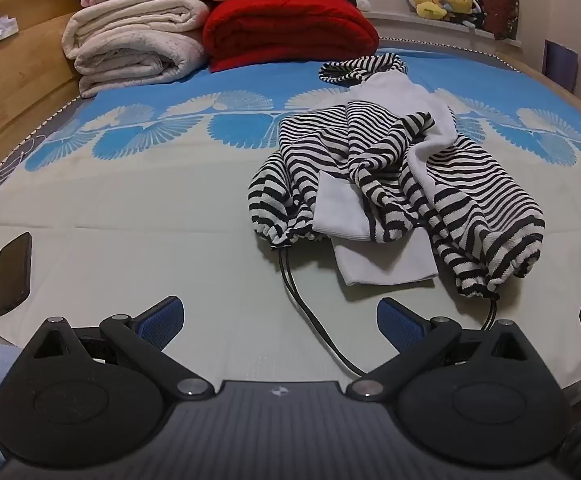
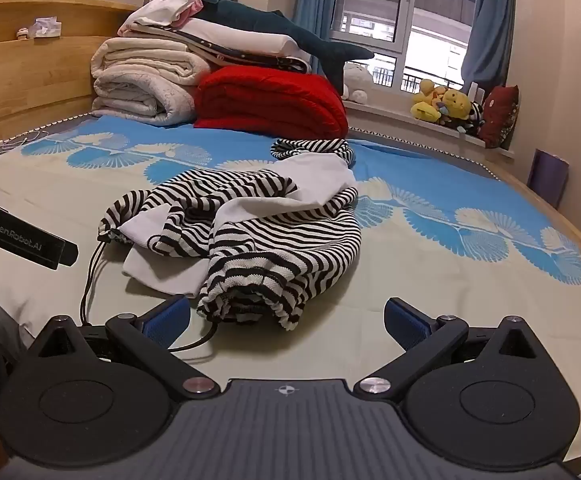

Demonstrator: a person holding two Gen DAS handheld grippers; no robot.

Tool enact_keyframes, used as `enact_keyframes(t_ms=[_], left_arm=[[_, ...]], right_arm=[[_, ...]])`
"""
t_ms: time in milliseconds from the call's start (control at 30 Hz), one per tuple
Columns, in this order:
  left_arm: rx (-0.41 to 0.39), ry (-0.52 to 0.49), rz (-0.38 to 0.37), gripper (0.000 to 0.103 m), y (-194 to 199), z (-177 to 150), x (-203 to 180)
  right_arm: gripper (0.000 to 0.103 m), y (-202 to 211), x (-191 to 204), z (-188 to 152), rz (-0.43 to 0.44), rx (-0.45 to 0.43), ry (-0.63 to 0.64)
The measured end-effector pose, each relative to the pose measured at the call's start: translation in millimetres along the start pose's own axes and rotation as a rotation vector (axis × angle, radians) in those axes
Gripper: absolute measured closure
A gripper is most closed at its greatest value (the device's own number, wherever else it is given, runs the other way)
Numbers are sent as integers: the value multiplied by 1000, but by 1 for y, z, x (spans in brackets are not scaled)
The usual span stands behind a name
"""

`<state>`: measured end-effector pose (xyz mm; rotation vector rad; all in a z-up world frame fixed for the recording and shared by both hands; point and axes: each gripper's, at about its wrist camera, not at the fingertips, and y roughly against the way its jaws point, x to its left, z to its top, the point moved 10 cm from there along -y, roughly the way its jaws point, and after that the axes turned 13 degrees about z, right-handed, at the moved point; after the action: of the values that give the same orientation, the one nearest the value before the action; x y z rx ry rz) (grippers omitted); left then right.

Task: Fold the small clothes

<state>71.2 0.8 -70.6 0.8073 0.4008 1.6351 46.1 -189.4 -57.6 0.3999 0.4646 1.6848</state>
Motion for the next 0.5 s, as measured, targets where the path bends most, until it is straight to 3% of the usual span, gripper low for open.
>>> enact_keyframes(t_ms=[500], left_arm=[[9,12,3,0,-4,-1,0]], right_arm=[[1,-2,4,0,6,-1,25]])
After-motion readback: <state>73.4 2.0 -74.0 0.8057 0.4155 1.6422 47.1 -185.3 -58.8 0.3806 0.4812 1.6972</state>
